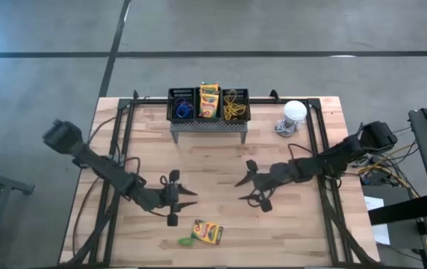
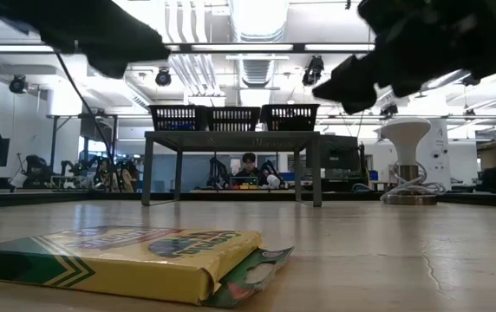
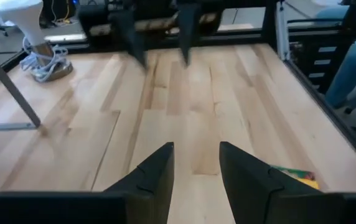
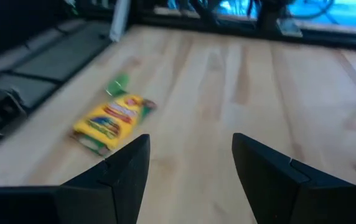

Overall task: Pick & Place Office Desk Supplies
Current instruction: Put the green spring keychain into the left black basket on the shelf

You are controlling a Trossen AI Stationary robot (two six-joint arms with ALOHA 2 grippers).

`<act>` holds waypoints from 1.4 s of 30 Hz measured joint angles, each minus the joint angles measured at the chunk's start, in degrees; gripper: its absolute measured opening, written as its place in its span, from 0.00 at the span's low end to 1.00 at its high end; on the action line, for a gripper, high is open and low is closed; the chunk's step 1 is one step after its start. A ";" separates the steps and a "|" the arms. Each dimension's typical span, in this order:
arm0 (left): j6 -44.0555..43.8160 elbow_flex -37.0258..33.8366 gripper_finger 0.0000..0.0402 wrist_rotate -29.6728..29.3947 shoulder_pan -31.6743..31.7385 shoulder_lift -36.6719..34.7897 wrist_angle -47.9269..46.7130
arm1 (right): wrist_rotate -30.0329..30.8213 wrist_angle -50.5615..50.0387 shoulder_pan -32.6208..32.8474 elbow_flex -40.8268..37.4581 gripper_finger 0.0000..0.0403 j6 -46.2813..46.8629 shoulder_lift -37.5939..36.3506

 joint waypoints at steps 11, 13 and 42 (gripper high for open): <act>0.99 2.92 0.32 -0.16 0.07 11.58 6.57 | 11.15 4.76 7.28 -1.34 0.56 6.09 0.00; 2.27 4.47 0.32 0.04 0.07 13.54 6.64 | 14.09 4.74 8.49 -1.45 0.56 7.47 0.00; -12.19 6.63 0.32 27.10 -5.36 12.05 -15.31 | 25.11 1.66 12.35 14.90 0.56 4.24 19.80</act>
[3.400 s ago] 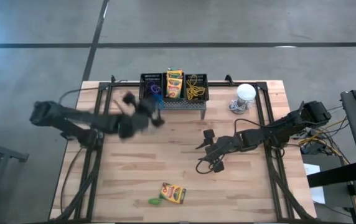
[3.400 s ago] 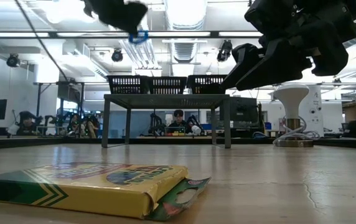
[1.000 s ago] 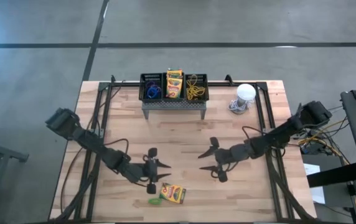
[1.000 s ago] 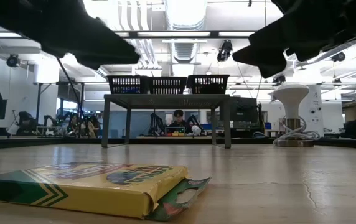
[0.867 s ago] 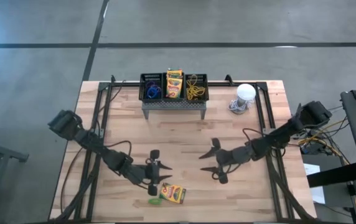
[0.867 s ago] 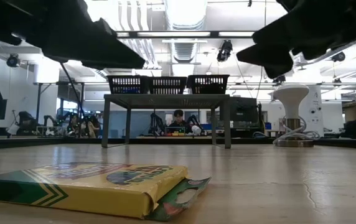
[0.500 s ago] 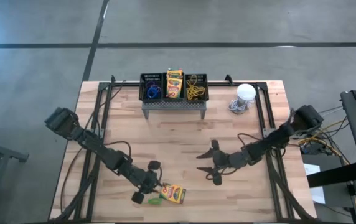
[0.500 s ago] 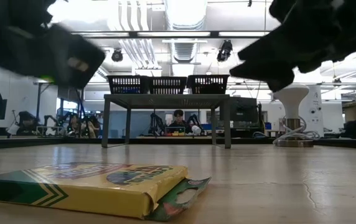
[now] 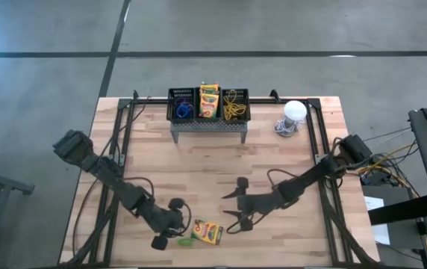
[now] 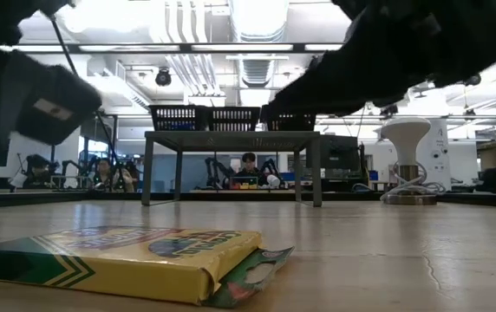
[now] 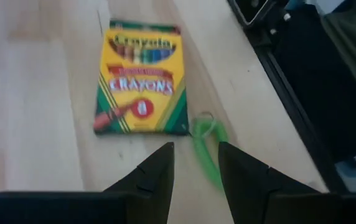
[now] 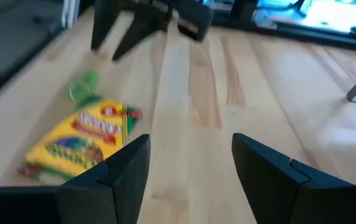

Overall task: Pick & Place Office Desk Supplies
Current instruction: Put the green spring keychain into the left black basket on the shelf

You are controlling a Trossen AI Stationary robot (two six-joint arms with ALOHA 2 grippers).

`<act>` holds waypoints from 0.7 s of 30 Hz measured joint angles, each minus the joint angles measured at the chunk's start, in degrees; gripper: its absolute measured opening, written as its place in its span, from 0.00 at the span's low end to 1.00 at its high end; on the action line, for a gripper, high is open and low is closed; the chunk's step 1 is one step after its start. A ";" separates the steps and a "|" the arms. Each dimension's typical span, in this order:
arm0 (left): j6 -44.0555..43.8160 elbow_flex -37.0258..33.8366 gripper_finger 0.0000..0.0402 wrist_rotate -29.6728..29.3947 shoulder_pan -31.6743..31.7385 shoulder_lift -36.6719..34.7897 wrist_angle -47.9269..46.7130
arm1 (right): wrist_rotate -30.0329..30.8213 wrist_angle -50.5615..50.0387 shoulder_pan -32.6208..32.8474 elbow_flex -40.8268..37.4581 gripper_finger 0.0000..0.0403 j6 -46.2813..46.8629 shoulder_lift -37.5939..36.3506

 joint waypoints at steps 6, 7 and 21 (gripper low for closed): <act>-10.59 0.94 0.32 -0.66 -0.69 -0.02 -3.44 | 0.08 -16.10 0.00 6.11 0.56 -0.45 0.15; -11.43 1.19 0.32 -0.66 -0.72 -0.02 -3.41 | 0.19 -17.37 0.00 6.96 0.56 -0.45 0.17; -18.31 2.62 0.32 1.32 -2.13 0.23 -3.49 | 0.39 -18.74 -0.18 8.69 0.56 -4.53 0.17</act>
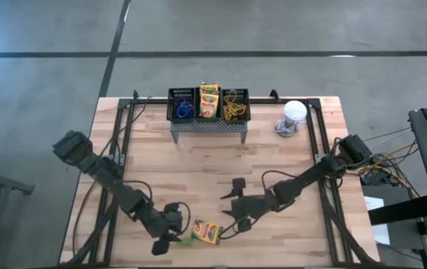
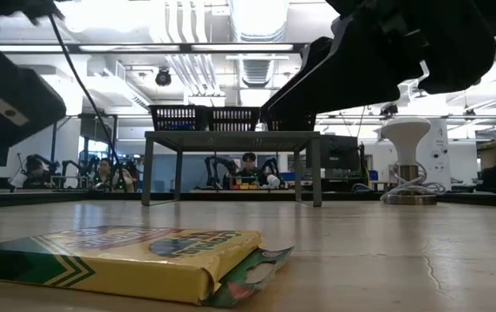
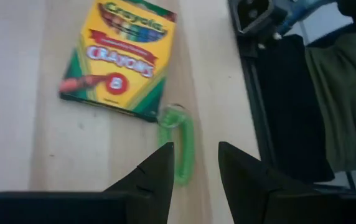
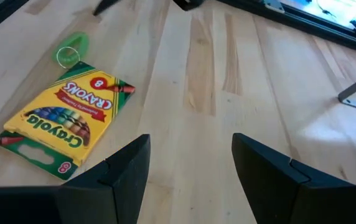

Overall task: Pick & Place Office Desk Supplies
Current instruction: Put the green spring keychain into the left black basket on the shelf

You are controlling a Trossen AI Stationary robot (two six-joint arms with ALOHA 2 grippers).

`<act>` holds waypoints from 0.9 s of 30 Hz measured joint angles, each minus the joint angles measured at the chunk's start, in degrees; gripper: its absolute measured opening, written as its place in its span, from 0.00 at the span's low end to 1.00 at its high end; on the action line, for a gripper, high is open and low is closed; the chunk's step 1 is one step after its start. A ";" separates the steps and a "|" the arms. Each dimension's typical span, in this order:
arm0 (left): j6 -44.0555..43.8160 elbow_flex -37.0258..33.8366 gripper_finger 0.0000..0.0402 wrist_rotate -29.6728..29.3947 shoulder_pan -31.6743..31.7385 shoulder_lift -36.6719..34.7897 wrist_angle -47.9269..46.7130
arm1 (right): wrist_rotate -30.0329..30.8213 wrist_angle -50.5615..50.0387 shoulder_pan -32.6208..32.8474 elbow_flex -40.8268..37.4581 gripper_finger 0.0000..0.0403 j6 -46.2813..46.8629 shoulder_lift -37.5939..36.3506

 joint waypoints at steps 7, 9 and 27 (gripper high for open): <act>6.25 2.07 0.32 -2.53 -1.91 2.78 0.06 | 0.02 0.08 -0.20 -0.09 0.56 0.00 0.00; 7.72 3.78 0.32 -2.27 -1.95 4.99 -0.05 | 0.02 0.22 -0.22 -0.14 0.56 0.12 0.00; 8.01 8.27 0.26 -3.24 -1.62 12.10 -10.53 | 0.02 0.38 -0.22 -0.27 0.56 0.20 -0.01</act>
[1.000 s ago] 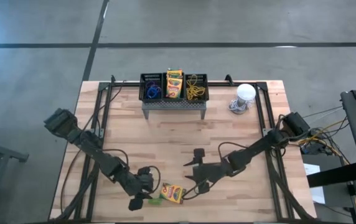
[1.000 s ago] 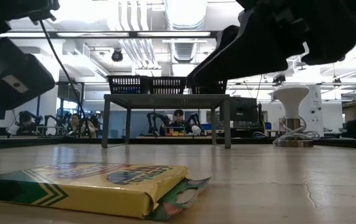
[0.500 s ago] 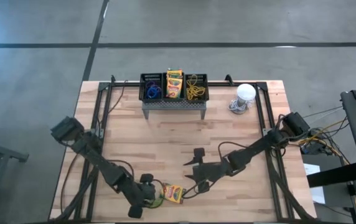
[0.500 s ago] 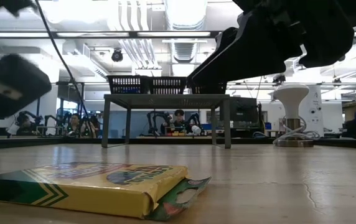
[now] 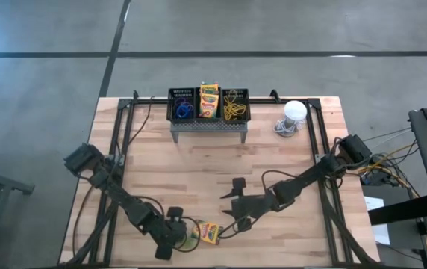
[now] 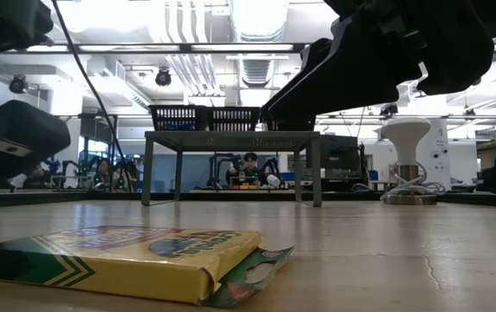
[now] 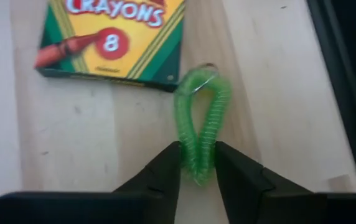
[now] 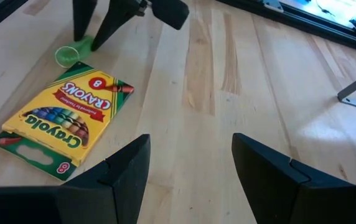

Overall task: Pick & Place Office Desk Supplies
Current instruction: Put the green spring keychain into the left black basket on the shelf

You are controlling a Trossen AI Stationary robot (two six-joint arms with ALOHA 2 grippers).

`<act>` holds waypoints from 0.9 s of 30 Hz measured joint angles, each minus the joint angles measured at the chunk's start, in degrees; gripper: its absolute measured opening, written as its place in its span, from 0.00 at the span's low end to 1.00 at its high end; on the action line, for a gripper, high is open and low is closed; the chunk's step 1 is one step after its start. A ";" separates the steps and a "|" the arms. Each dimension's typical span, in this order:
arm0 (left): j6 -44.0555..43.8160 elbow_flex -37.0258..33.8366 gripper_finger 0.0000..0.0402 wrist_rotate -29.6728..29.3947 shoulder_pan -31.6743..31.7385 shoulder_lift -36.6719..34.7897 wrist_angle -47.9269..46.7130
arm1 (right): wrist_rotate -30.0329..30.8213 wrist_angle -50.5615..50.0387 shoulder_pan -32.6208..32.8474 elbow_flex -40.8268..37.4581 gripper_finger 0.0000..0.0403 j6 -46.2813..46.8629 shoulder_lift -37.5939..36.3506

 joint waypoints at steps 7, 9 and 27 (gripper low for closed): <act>4.35 0.74 0.05 -1.20 0.02 -0.41 -2.48 | 0.00 -0.07 0.00 0.00 0.56 0.00 -0.08; 5.62 1.71 0.03 -2.14 0.07 -0.97 -5.18 | 0.00 -0.05 0.00 0.00 0.56 -0.01 -0.08; 6.01 10.33 0.03 -44.76 8.79 -25.15 -31.78 | 0.00 -0.01 -0.02 0.00 0.56 -0.02 -0.08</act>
